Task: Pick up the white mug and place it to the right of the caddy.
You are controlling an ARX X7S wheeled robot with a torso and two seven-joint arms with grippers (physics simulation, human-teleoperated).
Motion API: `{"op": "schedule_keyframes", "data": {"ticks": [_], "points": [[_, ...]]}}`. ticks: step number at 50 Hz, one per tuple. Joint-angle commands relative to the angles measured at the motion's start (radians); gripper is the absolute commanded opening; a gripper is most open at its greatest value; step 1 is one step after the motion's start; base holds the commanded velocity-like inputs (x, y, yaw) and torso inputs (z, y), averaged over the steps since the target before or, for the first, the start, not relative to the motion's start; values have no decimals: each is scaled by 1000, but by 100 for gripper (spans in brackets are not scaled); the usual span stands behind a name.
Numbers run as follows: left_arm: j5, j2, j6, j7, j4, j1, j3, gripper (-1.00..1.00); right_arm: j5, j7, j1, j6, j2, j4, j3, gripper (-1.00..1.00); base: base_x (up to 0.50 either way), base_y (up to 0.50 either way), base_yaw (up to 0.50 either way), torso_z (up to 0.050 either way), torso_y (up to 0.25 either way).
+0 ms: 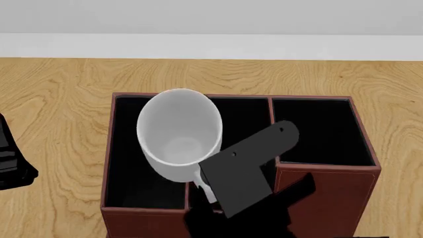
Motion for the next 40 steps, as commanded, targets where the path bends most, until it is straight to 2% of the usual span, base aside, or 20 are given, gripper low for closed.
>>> {"op": "schedule_keyframes", "data": {"ticks": [1,40], "points": [[-3,-3,1,-3,1,0,2,100,85,73,86,13,19,7,38,-100,0,0,0,0,0],[-3,-10,11,-13,-18,-5,8,100,96,47,257,26,104,228,68,-100,0,0,0,0,1]]}}
